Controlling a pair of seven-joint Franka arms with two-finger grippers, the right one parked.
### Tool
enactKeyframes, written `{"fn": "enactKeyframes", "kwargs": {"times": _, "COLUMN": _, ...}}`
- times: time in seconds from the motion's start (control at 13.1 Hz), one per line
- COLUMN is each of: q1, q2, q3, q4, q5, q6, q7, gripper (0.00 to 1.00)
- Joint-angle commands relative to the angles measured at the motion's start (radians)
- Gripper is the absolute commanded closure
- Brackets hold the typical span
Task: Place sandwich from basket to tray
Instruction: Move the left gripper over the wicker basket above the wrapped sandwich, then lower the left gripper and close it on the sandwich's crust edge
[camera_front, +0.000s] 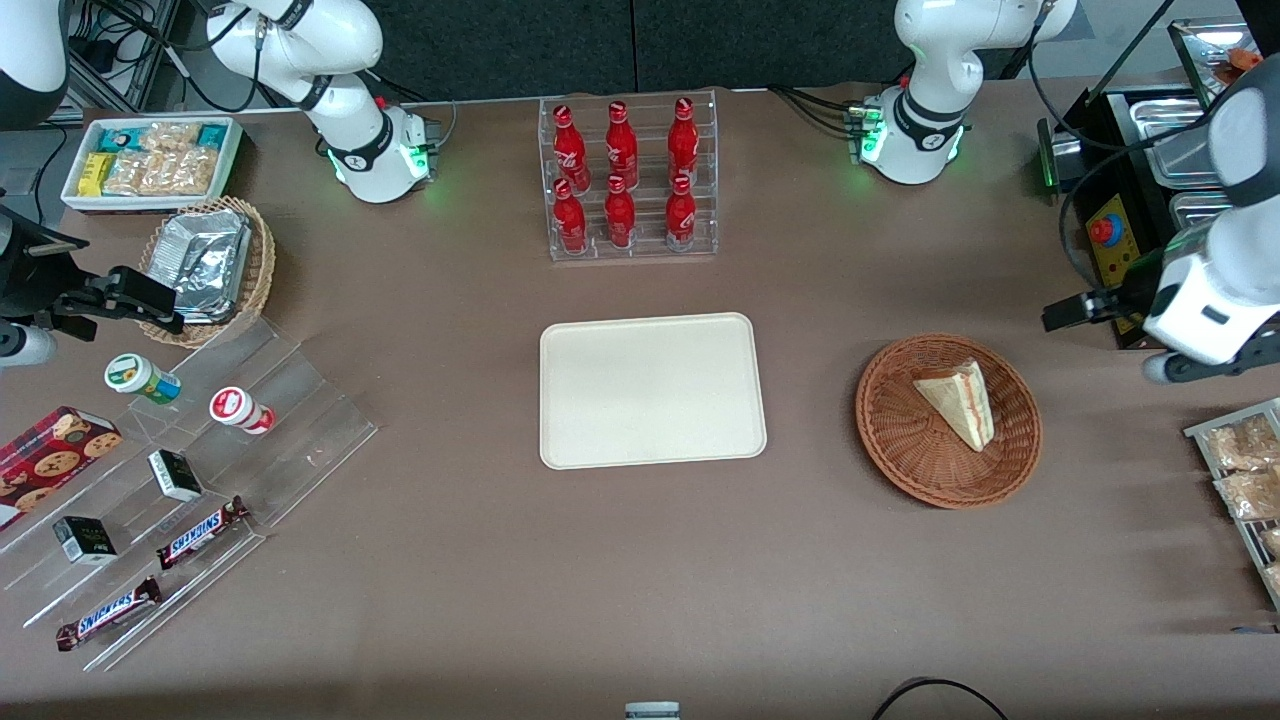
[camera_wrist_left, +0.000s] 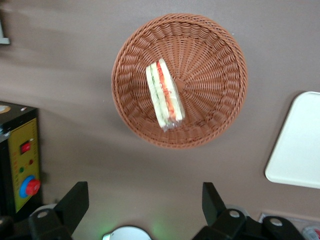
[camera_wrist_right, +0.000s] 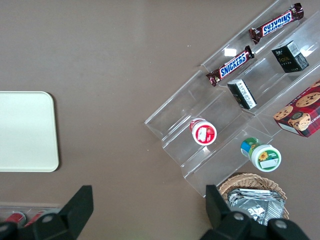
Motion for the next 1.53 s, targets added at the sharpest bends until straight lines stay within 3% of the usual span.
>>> {"fn": "enactKeyframes", "kwargs": {"times": 0.0, "q1": 0.018, "q2": -0.017, "q3": -0.003, "q4": -0.138, "q5": -0.007, "q6": 0.152, "q7": 0.006, "gripper": 0.0}}
{"fn": "enactKeyframes", "kwargs": {"times": 1.07, "q1": 0.003, "q2": 0.103, "q3": -0.038, "q4": -0.238, "q5": -0.004, "q6": 0.444, "q7": -0.4, "gripper": 0.0}}
{"fn": "enactKeyframes", "kwargs": {"times": 1.45, "q1": 0.005, "q2": 0.078, "q3": -0.042, "q4": -0.362, "q5": -0.002, "q6": 0.584, "q7": -0.405, "gripper": 0.0}}
